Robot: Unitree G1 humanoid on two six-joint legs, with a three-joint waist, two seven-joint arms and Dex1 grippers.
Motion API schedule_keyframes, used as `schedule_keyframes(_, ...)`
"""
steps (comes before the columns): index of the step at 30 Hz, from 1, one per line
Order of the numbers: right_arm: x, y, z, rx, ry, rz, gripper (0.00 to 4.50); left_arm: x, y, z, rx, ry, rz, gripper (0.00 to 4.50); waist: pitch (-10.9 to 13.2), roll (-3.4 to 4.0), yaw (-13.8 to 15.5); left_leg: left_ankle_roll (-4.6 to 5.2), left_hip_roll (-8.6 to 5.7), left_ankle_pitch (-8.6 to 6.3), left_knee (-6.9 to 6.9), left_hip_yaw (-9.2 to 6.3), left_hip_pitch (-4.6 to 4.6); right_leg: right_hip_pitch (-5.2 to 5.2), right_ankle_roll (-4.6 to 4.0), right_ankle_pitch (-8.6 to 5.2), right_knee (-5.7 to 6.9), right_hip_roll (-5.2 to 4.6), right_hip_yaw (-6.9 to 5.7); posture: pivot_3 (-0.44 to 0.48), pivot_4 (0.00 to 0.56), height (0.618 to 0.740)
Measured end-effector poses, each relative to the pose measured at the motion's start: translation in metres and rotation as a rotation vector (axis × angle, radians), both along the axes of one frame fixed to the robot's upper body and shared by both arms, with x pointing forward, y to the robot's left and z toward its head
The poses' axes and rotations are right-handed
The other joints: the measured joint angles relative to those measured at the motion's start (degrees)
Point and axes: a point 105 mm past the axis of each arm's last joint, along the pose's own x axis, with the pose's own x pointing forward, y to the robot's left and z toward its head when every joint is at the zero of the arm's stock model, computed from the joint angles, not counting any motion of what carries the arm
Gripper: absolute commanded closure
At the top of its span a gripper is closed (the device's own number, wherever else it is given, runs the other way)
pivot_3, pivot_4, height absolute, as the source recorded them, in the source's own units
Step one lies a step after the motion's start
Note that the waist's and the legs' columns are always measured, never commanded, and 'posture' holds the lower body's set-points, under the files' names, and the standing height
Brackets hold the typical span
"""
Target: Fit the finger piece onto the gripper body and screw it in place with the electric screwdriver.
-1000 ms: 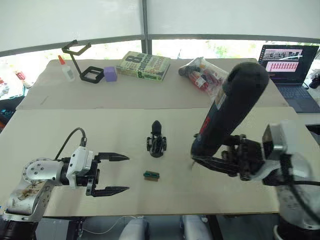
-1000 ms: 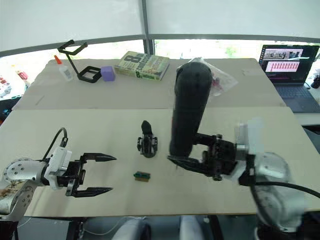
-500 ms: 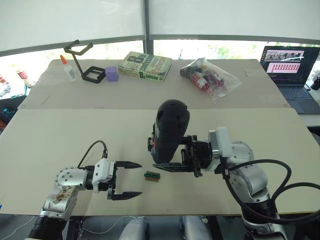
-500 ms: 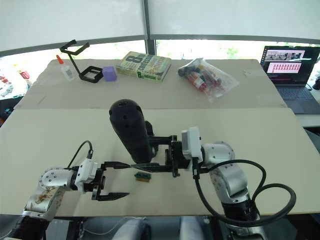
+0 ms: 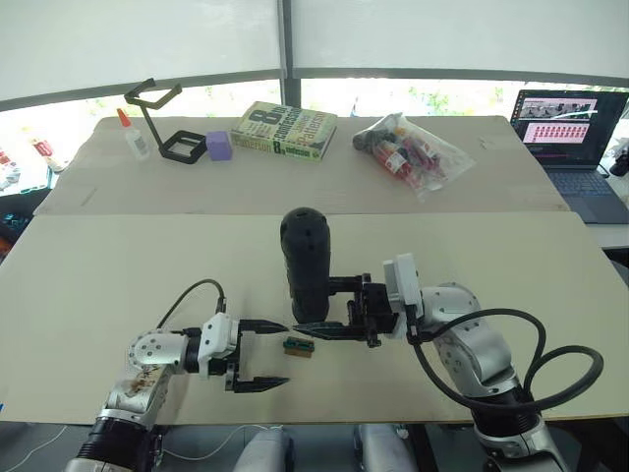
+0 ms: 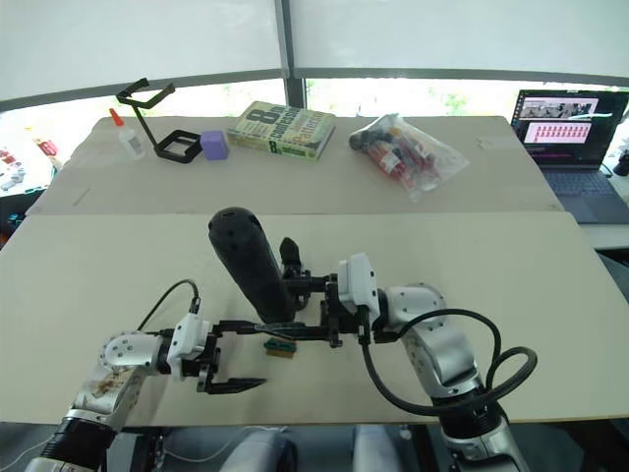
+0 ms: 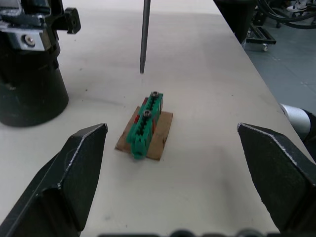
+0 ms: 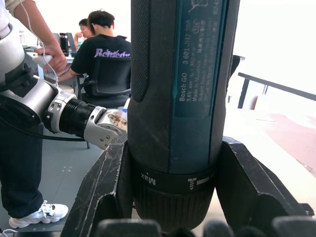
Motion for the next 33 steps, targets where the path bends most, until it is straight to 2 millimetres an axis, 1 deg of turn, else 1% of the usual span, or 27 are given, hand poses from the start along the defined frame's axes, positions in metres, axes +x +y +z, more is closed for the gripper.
schedule_keyframes(8,0.0017,0.0009,-0.003,-0.007,0.013,0.0,2.58,0.0007,-0.0018,-0.0034,0.013,0.005,0.005,0.0,0.0,0.0,-0.1,0.02,0.0,-0.01,0.0,0.0,0.0,0.0,0.0,0.0,0.0,0.0,0.01,0.0,0.15,0.74)
schedule_keyframes(15,-0.0014,0.0021,-0.0057,-0.025,-0.012,0.026,2.58,0.001,-0.0046,-0.0071,0.017,0.035,0.014,0.0,0.0,0.0,-0.1,0.03,0.0,-0.02,0.0,-0.01,0.0,0.0,0.0,0.0,0.0,0.0,0.0,0.0,0.15,0.74)
schedule_keyframes(33,-0.0027,0.0061,-0.0085,-0.028,0.001,0.035,2.58,0.0014,-0.0062,-0.0064,0.016,0.045,0.019,0.0,0.0,0.0,0.0,0.03,0.0,-0.02,0.0,-0.01,0.0,0.0,0.0,0.0,-0.01,0.0,0.0,0.0,0.15,0.74)
